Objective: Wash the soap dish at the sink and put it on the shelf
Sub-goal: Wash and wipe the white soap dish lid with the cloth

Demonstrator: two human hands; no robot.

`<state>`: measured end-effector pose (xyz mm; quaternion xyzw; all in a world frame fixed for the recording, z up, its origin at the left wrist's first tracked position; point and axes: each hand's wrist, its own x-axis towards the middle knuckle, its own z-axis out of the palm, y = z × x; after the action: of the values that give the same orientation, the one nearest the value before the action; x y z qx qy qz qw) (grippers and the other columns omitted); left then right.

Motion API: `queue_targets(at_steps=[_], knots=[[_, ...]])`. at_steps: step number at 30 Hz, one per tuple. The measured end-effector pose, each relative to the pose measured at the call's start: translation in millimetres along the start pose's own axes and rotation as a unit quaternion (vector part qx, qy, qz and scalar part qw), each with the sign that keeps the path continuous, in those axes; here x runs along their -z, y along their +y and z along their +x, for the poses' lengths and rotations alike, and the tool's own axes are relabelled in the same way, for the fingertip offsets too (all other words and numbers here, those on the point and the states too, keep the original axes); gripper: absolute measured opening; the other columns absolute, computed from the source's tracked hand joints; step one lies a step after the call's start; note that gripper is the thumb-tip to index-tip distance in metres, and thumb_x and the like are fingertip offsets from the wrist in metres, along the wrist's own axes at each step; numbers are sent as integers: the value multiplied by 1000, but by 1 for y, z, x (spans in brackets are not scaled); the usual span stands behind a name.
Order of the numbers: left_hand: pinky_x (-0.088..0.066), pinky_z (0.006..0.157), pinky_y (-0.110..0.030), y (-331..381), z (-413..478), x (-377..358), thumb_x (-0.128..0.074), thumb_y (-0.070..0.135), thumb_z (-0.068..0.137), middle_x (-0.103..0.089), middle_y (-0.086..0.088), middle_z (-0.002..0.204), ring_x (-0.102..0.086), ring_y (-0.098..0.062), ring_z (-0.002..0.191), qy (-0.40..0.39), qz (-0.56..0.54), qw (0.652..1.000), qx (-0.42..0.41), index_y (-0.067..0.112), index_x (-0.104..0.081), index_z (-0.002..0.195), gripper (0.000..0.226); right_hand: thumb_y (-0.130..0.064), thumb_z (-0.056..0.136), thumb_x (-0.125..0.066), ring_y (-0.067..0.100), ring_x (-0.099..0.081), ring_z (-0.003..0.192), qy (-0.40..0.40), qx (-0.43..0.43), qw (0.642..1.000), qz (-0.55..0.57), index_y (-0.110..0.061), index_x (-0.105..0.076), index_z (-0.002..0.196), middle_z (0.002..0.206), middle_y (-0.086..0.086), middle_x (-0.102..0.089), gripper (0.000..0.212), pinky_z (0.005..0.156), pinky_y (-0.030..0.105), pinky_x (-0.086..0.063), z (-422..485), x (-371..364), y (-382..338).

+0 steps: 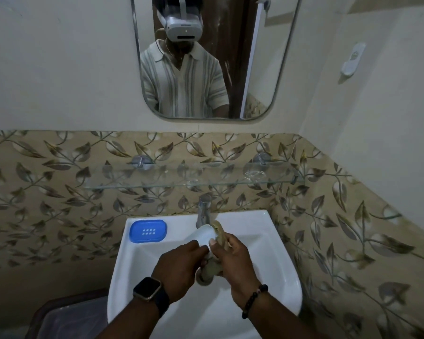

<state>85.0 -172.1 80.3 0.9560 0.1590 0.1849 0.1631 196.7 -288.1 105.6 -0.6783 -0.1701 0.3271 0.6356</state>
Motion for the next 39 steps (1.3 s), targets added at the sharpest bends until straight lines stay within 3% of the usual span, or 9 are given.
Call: queue_targets(at_steps=[2, 5, 10, 14, 16, 20, 24, 27, 39], knots=[[-45, 69, -26, -3, 2, 3, -61, 28, 91, -62, 11, 89, -59, -16, 83, -8, 82, 995, -47, 38, -65, 103, 16, -23, 84, -78, 20, -74, 89, 44, 13, 998, -39, -27, -74, 94, 90, -5, -78, 11, 84, 46, -62, 6, 5, 1], [-48, 81, -39, -11, 0, 4, -75, 40, 81, -64, 10, 84, -57, -21, 91, 68, 150, 985, -53, 34, -75, 86, 8, -18, 77, -80, 18, -72, 79, 68, 22, 992, -104, -25, -72, 80, 78, -6, -75, 11, 73, 39, -63, 14, 12, 1], [-38, 99, -46, -26, -15, 1, -63, 53, 88, -57, -3, 132, -45, -33, 124, 166, 49, 984, 32, 35, -77, 91, 24, -13, 75, -79, 19, -62, 65, 119, 13, 990, -80, -4, -64, 76, 71, 10, -70, 17, 58, 33, -53, 26, 19, 7], [-53, 84, -30, -28, -24, 4, -60, 55, 90, -49, -3, 138, -58, -12, 107, 157, -69, 983, 68, 26, -74, 107, 37, -10, 75, -76, 20, -55, 63, 131, 6, 988, -84, 3, -60, 80, 68, 9, -62, 21, 57, 31, -47, 30, 21, 12], [-59, 77, -31, -28, -27, 3, -65, 51, 91, -56, -1, 131, -66, -12, 96, 137, -77, 984, 79, 25, -74, 105, 31, -10, 74, -75, 20, -53, 63, 131, 0, 988, -88, 7, -58, 82, 69, 10, -59, 26, 57, 32, -46, 30, 20, 16], [-58, 72, -26, -30, -30, -3, -75, 37, 84, -65, -4, 123, -71, -17, 91, 114, -45, 988, 93, 28, -74, 88, 11, -10, 75, -78, 23, -55, 64, 135, -13, 987, -80, 8, -58, 83, 69, 17, -62, 28, 59, 37, -51, 31, 19, 24], [-56, 66, -23, -32, -31, -9, -75, 42, 84, -66, 1, 115, -71, -13, 92, 104, -37, 988, 113, 33, -71, 83, 10, -12, 76, -81, 24, -57, 64, 152, -11, 985, -75, 4, -59, 76, 69, 16, -65, 27, 59, 35, -52, 33, 17, 31], [-50, 59, -19, -35, -31, -13, -77, 41, 82, -67, -1, 109, -71, -14, 82, 103, -25, 986, 132, 31, -70, 80, 12, -7, 81, -78, 39, -70, 78, 186, -3, 981, -50, -4, -68, 77, 82, 19, -73, 11, 74, 49, -62, 38, 20, 32], [-45, 66, -24, -63, -21, -31, -82, 30, 81, -65, 2, 97, -68, -20, 85, 148, -64, 962, 219, 27, -72, 78, 11, -4, 85, -77, 37, -73, 81, 245, -15, 969, 2, -6, -71, 77, 81, 16, -76, 10, 73, 45, -64, 51, 43, 41]])
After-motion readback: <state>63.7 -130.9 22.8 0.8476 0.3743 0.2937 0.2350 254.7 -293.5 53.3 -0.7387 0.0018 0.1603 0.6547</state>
